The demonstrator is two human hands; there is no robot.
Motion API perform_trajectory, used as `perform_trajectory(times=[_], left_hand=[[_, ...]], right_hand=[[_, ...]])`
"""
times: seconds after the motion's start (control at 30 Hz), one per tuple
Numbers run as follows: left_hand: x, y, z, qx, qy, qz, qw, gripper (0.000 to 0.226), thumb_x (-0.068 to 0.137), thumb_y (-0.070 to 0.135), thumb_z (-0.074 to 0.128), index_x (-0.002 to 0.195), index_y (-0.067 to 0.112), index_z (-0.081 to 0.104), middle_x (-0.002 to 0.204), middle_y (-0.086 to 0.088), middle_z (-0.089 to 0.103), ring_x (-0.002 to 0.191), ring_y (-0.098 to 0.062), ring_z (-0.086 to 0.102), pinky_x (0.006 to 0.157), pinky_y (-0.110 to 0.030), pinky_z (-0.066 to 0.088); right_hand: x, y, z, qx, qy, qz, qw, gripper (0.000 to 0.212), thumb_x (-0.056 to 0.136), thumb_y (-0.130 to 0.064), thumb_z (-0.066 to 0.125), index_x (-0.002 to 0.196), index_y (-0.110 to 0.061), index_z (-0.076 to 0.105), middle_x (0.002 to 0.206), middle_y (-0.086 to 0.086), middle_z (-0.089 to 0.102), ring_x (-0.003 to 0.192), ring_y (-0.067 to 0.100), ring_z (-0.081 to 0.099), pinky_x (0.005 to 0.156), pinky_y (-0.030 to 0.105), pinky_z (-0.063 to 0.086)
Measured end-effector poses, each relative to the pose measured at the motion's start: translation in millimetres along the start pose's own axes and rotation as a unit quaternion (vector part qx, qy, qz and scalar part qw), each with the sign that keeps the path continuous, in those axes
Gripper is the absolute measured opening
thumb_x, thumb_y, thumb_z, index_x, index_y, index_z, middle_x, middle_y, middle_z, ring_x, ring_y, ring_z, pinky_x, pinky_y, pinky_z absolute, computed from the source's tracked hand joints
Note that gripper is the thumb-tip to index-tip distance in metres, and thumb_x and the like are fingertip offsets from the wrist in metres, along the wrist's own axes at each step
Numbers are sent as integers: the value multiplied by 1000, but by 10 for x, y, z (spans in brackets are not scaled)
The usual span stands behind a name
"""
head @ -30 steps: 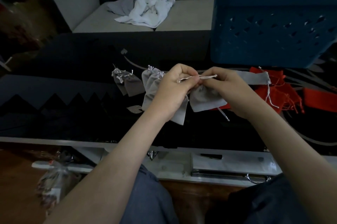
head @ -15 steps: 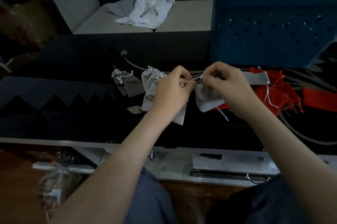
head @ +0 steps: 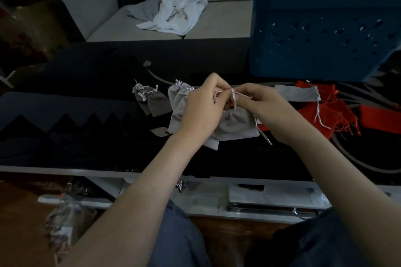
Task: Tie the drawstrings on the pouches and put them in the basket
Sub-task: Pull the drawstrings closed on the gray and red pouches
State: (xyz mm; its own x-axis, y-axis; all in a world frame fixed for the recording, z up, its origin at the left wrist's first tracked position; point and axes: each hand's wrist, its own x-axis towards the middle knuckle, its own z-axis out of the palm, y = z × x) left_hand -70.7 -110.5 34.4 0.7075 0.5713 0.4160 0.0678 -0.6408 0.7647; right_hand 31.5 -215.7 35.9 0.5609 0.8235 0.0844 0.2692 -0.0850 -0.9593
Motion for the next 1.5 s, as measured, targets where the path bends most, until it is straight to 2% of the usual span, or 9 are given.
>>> perform_trajectory(times=[0.3, 0.4, 0.47, 0.57, 0.8, 1.0, 1.2, 1.37, 1.5], left_hand=[[-12, 22, 35, 26, -25, 17, 999, 14, 96, 17, 54, 105, 12, 63, 83, 12, 63, 76, 9, 56, 67, -4, 40], [-10, 13, 50, 45, -20, 36, 998, 28, 100, 18, 47, 122, 11, 62, 105, -1, 69, 95, -4, 59, 74, -1, 38], [-14, -4, 55, 54, -12, 36, 998, 29, 100, 18, 45, 124, 12, 61, 99, 0, 70, 92, -3, 60, 71, 0, 37], [-12, -15, 43, 27, -6, 8, 1000, 26, 101, 16, 44, 117, 12, 64, 60, 19, 52, 60, 6, 54, 58, -5, 37], [42, -84, 36, 0, -8, -80, 997, 32, 98, 6, 39, 72, 17, 55, 61, 2, 58, 60, -16, 56, 64, -41, 51], [80, -90, -13, -88, 31, -162, 982, 42, 100, 17, 42, 59, 15, 53, 42, 3, 48, 38, -7, 43, 50, -24, 38], [78, -66, -75, -109, -20, -171, 979, 44, 98, 19, 48, 55, 9, 52, 33, 5, 43, 32, -7, 39, 45, -20, 36], [75, 86, -83, -345, -72, -232, 907, 40, 98, 24, 50, 62, 9, 55, 42, 0, 47, 34, -11, 38, 45, -25, 29], [75, 142, -57, -415, -74, -206, 883, 35, 99, 22, 46, 74, 7, 66, 55, -4, 61, 39, -10, 48, 50, -22, 41]], right_hand=[[17, -15, -41, -21, 117, -18, 993, 15, 95, -11, 53, 92, -16, 67, 78, 1, 66, 68, 1, 59, 65, 16, 47], [47, 31, -114, 41, 196, 11, 980, 12, 94, -12, 54, 93, -21, 62, 81, 6, 66, 74, 8, 61, 75, 22, 50], [83, 45, -160, 157, 225, 25, 961, 13, 96, -10, 51, 95, -19, 60, 87, 13, 65, 84, 14, 65, 86, 32, 52], [123, 12, -226, 357, 230, 43, 904, 13, 99, -5, 42, 91, -10, 51, 95, 20, 65, 92, 19, 70, 90, 39, 54], [112, -19, -235, 564, 166, 8, 809, 30, 101, -2, 31, 74, -9, 42, 55, 4, 56, 57, 15, 64, 63, 29, 57], [75, -50, -261, 473, 112, 6, 874, 33, 95, 6, 25, 72, -13, 38, 52, -2, 39, 42, 8, 33, 41, 20, 31], [36, 19, -302, 315, 60, -32, 947, 19, 99, -4, 35, 88, -13, 48, 54, -4, 40, 48, 9, 37, 46, 20, 27], [10, -5, -272, 130, 17, -54, 990, 12, 96, -11, 50, 96, -16, 60, 62, -4, 41, 54, 4, 39, 50, 15, 30], [-1, -47, -152, 12, -16, -55, 998, 8, 92, -5, 54, 94, -7, 61, 71, -7, 53, 55, -8, 48, 54, 7, 37]])
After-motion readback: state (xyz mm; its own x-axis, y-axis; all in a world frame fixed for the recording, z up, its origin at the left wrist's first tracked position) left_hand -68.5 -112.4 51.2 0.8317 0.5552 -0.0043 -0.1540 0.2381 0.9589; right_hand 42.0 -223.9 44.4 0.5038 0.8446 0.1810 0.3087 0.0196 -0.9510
